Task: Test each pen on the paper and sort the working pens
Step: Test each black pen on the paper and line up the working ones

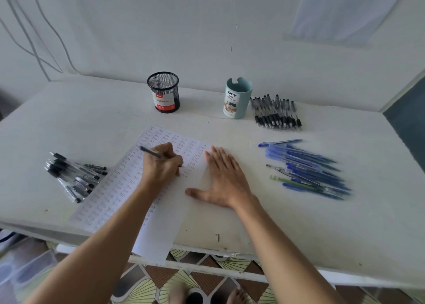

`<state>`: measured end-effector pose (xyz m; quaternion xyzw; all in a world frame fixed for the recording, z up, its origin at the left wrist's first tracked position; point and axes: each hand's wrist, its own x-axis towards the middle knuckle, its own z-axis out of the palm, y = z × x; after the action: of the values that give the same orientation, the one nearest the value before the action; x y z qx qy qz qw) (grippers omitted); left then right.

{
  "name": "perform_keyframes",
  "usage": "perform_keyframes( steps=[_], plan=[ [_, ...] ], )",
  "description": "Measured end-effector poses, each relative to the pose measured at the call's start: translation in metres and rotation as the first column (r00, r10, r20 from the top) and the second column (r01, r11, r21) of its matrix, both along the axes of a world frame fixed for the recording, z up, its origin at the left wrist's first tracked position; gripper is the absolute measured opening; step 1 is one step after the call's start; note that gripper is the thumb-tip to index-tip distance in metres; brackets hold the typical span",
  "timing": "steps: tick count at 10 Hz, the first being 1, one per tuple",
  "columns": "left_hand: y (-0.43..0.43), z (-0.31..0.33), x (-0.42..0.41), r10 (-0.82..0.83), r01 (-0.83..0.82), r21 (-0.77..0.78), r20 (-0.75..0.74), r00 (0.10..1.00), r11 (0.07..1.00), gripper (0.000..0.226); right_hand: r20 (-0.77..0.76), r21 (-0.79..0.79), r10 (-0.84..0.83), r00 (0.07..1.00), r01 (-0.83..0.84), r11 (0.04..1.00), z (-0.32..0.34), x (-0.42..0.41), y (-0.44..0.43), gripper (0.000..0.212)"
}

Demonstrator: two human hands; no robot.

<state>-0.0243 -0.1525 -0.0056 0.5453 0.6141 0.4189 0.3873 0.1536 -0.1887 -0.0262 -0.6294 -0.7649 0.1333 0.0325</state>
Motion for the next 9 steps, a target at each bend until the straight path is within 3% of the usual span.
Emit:
perform_keyframes(
  steps=[4, 9],
  plan=[
    [0.0034, -0.0076, -0.001, -0.045, 0.046, 0.006, -0.162, 0.986, 0.999, 0.025, 0.003, 0.0, -0.005, 1.0, 0.005, 1.0, -0.0011, 0.0, 0.0003, 0.122],
    [0.0042, -0.0109, -0.0023, -0.099, 0.112, 0.069, -0.163, 0.982, 0.991, 0.033, -0.006, 0.0, -0.009, 1.0, 0.009, 1.0, -0.0015, -0.0003, 0.0006, 0.121]
  ],
)
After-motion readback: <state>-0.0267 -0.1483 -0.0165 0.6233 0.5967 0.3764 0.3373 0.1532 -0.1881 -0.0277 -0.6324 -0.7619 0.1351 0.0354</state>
